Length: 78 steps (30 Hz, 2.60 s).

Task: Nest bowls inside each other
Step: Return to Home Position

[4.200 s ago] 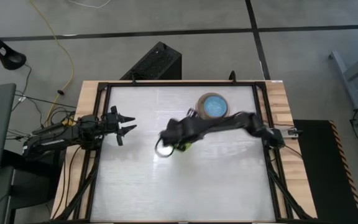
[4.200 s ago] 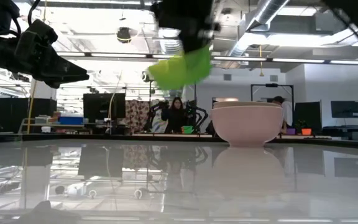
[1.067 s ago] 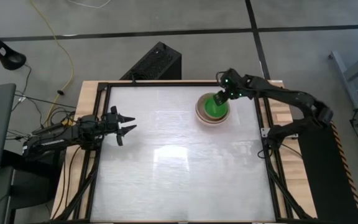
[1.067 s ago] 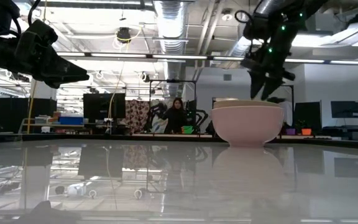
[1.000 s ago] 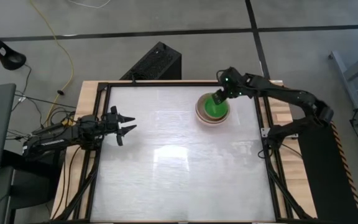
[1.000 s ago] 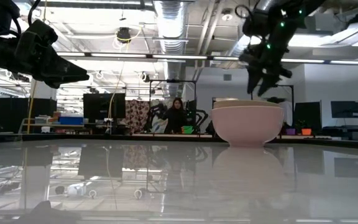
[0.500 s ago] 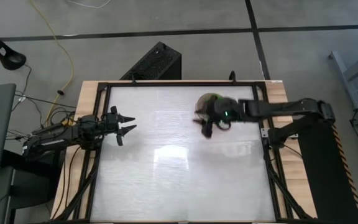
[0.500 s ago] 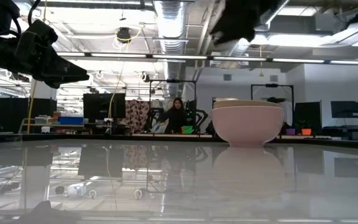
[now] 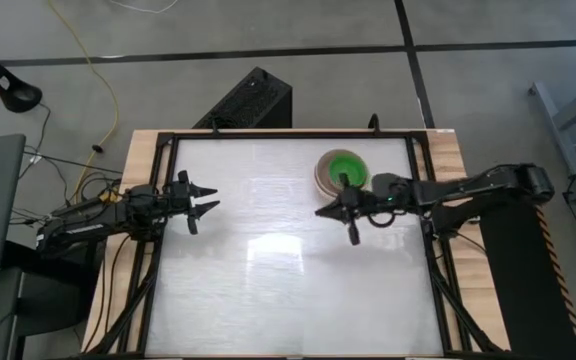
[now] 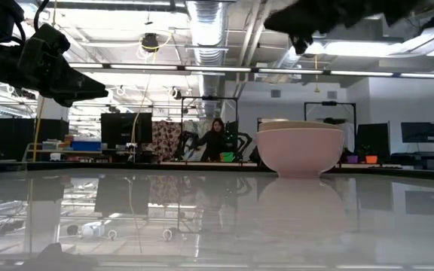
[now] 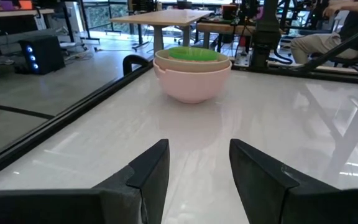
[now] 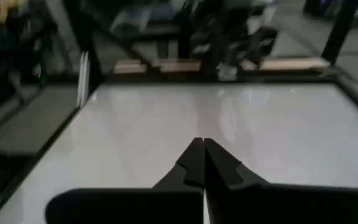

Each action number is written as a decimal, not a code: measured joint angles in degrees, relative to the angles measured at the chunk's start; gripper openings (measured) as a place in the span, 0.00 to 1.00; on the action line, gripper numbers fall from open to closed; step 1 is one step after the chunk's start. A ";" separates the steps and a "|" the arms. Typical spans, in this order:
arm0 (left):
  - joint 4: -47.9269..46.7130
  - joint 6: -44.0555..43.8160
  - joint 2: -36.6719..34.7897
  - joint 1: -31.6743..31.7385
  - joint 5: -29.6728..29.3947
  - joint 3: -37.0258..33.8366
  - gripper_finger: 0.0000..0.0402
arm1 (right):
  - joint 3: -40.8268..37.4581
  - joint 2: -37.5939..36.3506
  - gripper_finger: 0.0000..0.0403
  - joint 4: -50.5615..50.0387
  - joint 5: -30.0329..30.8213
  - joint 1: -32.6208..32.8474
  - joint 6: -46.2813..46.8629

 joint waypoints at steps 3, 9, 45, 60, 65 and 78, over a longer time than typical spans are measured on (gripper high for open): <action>0.00 0.01 0.00 0.02 0.00 0.02 0.39 | -7.80 -3.66 0.07 7.81 -1.93 -1.52 2.28; 0.00 0.01 0.02 0.00 -0.02 0.00 0.39 | -21.47 -9.33 0.04 20.78 -2.08 -4.52 6.13; 0.00 -0.01 0.00 0.02 0.00 0.00 0.39 | -40.10 -55.05 0.03 -7.78 7.50 -4.66 6.49; 0.00 0.00 0.00 0.01 0.00 0.00 0.39 | -40.14 -55.72 0.09 -8.93 7.21 -4.60 5.53; 0.00 0.01 0.00 0.02 -0.01 0.01 0.39 | -40.14 -55.72 0.09 -8.97 7.08 -4.60 5.51; 0.00 0.01 0.00 0.02 -0.02 0.01 0.39 | -40.16 -55.72 0.09 -9.08 7.06 -4.60 5.49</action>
